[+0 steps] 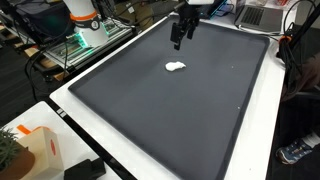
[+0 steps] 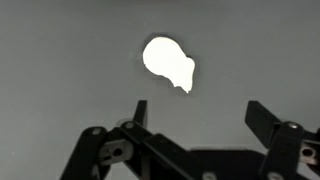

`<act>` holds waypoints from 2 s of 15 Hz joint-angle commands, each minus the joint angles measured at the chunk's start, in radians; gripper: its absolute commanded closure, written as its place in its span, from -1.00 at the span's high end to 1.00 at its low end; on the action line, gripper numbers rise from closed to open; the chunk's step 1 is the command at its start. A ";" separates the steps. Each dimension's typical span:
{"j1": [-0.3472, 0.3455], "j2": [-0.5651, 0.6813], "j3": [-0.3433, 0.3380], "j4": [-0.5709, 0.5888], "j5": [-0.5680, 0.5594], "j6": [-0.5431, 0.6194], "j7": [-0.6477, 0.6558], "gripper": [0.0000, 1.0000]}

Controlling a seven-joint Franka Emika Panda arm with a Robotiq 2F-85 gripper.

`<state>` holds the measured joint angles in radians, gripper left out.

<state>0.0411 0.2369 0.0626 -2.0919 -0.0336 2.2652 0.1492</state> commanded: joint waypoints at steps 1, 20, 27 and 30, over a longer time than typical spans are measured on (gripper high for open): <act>0.017 0.113 -0.020 0.171 -0.006 -0.175 0.033 1.00; 0.045 0.333 -0.061 0.499 -0.006 -0.544 0.151 1.00; 0.033 0.501 -0.056 0.748 0.042 -0.764 0.122 1.00; 0.031 0.571 -0.061 0.849 0.057 -0.847 0.134 1.00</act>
<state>0.0720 0.7200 0.0133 -1.3696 -0.0029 1.5148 0.2731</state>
